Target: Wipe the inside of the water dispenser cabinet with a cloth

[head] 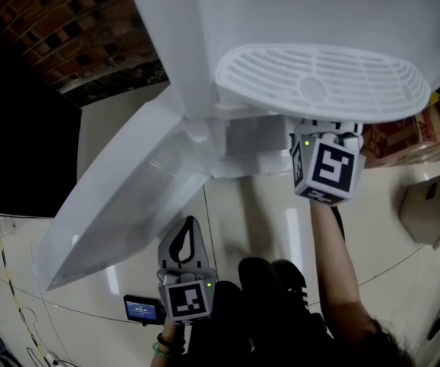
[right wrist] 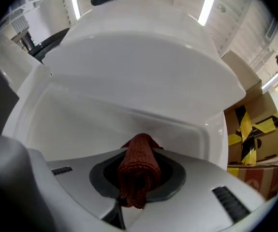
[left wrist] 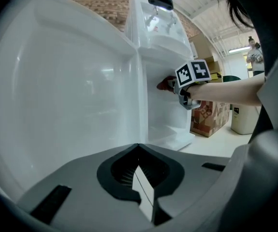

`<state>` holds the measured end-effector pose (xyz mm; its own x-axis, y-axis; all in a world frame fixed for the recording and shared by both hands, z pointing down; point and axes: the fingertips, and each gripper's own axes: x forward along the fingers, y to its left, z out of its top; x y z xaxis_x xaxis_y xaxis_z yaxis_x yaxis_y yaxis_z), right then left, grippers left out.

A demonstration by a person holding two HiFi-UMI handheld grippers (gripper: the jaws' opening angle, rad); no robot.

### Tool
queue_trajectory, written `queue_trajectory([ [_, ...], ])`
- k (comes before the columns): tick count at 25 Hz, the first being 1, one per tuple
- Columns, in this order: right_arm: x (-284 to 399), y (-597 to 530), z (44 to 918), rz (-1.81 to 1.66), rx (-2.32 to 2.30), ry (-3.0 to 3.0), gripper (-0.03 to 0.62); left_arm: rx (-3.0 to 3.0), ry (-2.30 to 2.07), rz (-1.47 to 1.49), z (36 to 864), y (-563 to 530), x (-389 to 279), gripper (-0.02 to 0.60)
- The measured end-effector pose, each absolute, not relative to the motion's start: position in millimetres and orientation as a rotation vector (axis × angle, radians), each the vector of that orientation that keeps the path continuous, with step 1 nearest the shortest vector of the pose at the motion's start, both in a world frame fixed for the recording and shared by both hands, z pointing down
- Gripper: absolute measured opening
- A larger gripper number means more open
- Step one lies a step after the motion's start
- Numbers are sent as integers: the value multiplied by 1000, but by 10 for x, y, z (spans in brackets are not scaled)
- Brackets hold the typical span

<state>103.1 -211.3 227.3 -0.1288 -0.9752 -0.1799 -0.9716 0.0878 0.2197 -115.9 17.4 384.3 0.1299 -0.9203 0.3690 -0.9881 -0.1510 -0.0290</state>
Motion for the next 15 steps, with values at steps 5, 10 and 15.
queue_trajectory([
  [5, 1098, -2259, 2928, -174, 2038, -2200, 70, 2167, -1891, 452, 3856, 192, -1186, 3],
  [10, 1048, -2236, 3613, -33, 1899, -2114, 69, 2160, -1901, 456, 3870, 182, -1227, 3],
  [15, 1162, -2130, 4086, 111, 1844, -2050, 69, 2163, -1891, 445, 3876, 179, -1202, 3],
])
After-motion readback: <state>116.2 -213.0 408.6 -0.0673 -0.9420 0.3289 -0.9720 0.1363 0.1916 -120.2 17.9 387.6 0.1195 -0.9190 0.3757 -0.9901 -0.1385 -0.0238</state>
